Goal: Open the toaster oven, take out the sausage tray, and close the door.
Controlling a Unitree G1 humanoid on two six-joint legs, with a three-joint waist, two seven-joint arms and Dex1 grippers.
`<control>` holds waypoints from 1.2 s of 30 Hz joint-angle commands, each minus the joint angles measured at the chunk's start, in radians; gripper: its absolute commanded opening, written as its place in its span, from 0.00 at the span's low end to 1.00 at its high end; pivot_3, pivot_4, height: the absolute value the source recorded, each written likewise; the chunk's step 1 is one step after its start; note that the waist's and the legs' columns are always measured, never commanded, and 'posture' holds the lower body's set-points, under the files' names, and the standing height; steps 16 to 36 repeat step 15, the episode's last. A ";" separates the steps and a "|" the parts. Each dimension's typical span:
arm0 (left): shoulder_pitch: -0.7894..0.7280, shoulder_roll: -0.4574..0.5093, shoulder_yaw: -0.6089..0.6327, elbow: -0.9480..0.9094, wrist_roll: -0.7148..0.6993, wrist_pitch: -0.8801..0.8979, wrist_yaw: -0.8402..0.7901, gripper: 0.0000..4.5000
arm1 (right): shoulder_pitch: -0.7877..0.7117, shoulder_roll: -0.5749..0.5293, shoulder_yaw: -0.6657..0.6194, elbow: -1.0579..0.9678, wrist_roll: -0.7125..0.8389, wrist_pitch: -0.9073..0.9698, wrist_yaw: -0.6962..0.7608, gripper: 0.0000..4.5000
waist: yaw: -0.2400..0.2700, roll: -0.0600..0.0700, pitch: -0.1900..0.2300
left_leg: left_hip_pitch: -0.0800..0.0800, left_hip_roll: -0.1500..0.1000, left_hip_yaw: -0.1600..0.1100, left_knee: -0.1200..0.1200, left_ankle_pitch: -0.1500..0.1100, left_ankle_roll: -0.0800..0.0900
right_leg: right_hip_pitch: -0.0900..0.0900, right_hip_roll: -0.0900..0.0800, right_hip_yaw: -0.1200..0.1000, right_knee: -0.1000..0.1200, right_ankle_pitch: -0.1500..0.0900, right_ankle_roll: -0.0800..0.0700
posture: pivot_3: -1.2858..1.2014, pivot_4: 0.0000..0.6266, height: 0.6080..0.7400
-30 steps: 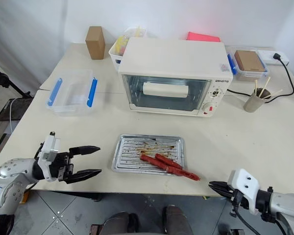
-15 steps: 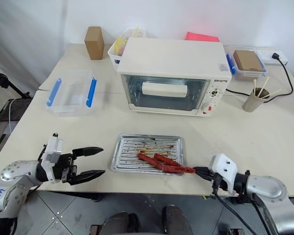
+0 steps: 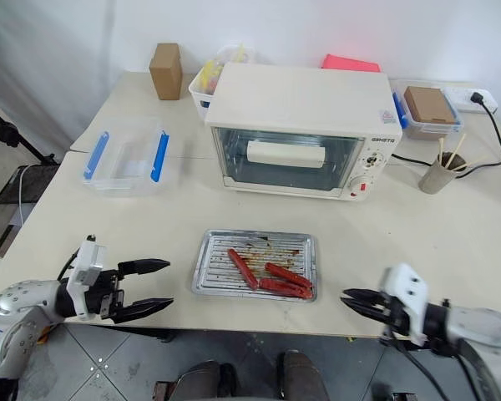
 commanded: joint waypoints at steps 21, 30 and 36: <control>0.002 0.020 0.132 0.196 0.133 -0.393 -0.042 1.00 | 0.019 0.083 -0.142 0.077 0.124 -0.386 0.327 0.99 | -0.002 -0.002 0.000 | 0.002 0.000 0.000 0.001 0.000 0.001 | 0.002 -0.001 0.000 0.001 0.000 0.000 | 0.52 0.24 1.00; 0.002 0.020 0.132 0.196 0.133 -0.393 -0.042 1.00 | 0.019 0.083 -0.142 0.077 0.124 -0.386 0.327 0.99 | -0.002 -0.002 0.000 | 0.002 0.000 0.000 0.001 0.000 0.001 | 0.002 -0.001 0.000 0.001 0.000 0.000 | 0.52 0.24 1.00; 0.002 0.020 0.132 0.196 0.133 -0.393 -0.042 1.00 | 0.019 0.083 -0.142 0.077 0.124 -0.386 0.327 0.99 | -0.002 -0.002 0.000 | 0.002 0.000 0.000 0.001 0.000 0.001 | 0.002 -0.001 0.000 0.001 0.000 0.000 | 0.52 0.24 1.00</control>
